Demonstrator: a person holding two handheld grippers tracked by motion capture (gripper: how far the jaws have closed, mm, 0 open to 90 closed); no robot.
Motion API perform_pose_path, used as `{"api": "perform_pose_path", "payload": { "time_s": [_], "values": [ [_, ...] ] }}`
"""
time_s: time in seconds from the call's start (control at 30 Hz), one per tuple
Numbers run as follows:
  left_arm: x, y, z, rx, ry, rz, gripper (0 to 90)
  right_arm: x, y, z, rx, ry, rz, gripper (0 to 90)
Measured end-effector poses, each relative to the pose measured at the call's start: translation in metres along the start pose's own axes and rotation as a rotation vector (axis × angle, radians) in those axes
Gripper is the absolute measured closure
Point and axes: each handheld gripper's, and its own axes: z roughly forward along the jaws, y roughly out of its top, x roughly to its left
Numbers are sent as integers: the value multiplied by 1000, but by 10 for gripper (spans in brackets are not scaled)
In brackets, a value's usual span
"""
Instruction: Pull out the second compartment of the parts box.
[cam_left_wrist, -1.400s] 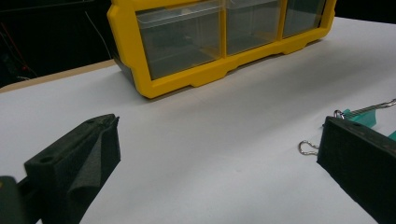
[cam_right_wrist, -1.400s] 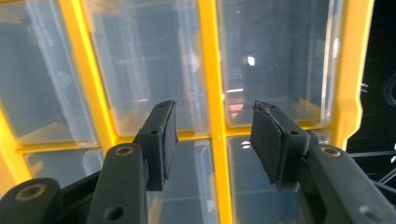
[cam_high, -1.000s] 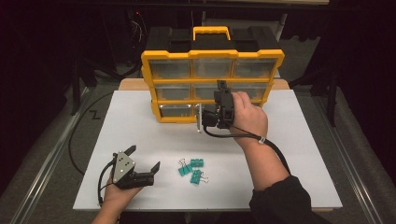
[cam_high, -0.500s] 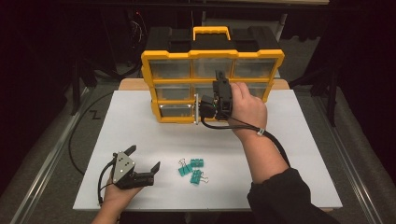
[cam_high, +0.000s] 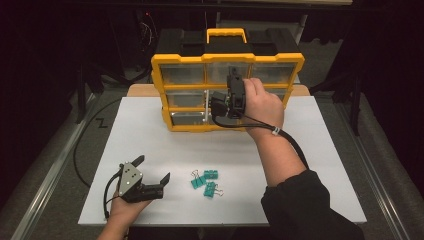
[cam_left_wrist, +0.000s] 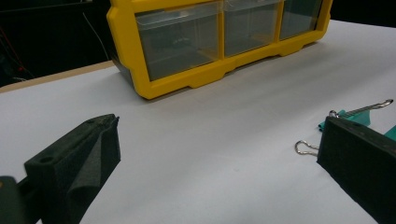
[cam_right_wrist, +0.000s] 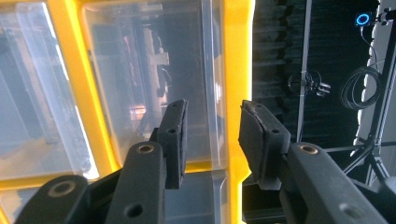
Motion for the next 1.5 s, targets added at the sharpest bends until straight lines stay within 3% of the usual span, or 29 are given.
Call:
{"api": "perform_pose_path", "payload": {
  "time_s": [0.2, 0.63, 1.1, 1.5],
  "values": [
    [0, 0, 2, 2, -4, 4, 3, -1, 5, 11, 7, -6, -42, 668],
    [-4, 0, 2, 1, -11, -7, 3, 2, 13, 23, 29, -2, -74, 702],
    [-5, 1, 1, -7, -12, 0, 3, 6, 10, 25, 33, -58, -73, 817],
    [-4, 1, 0, -10, -8, -3, 3, 5, 10, 23, 23, -55, -61, 841]
  ]
}}
